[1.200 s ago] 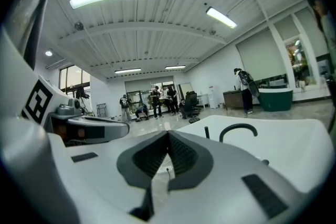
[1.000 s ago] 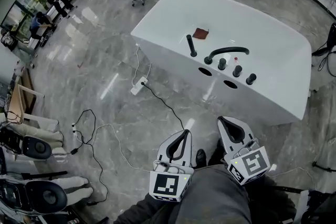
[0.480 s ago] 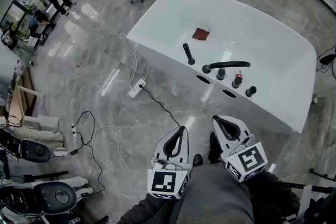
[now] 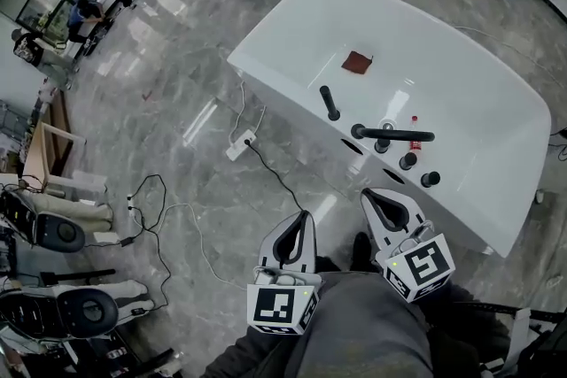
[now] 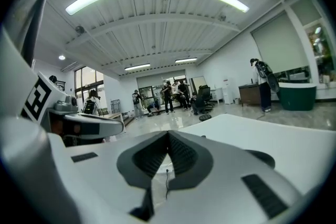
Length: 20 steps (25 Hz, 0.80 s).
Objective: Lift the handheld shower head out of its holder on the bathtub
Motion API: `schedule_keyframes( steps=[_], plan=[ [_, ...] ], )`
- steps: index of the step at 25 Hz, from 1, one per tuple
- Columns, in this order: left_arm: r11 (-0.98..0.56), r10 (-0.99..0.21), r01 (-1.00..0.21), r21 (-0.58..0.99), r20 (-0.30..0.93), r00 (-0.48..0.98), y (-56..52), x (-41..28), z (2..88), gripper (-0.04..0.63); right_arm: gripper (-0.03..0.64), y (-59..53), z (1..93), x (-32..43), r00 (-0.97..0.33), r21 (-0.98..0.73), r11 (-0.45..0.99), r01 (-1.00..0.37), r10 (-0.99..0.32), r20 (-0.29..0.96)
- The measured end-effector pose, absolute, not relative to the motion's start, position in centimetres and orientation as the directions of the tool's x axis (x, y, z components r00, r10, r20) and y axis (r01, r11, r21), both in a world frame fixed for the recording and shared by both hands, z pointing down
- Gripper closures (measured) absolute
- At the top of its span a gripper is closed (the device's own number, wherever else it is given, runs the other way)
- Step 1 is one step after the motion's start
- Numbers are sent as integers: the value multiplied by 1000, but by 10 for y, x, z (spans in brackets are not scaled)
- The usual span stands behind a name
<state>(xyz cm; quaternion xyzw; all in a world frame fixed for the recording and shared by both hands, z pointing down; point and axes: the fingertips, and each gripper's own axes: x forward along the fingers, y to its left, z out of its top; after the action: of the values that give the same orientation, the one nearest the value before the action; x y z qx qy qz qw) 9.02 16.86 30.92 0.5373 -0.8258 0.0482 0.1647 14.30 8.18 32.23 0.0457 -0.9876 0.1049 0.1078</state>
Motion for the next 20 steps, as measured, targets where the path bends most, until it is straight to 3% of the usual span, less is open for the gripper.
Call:
schedule_keyframes(
  steps=[9, 20],
  plan=[
    [439, -854, -891, 115, 363, -373, 148, 51, 331, 592, 612, 58, 343, 101, -967, -223, 969, -105, -47, 250],
    [381, -884, -914, 139, 345, -316, 121, -68, 340, 592, 612, 30, 351, -5, -949, -179, 966, -188, -132, 285]
  ],
)
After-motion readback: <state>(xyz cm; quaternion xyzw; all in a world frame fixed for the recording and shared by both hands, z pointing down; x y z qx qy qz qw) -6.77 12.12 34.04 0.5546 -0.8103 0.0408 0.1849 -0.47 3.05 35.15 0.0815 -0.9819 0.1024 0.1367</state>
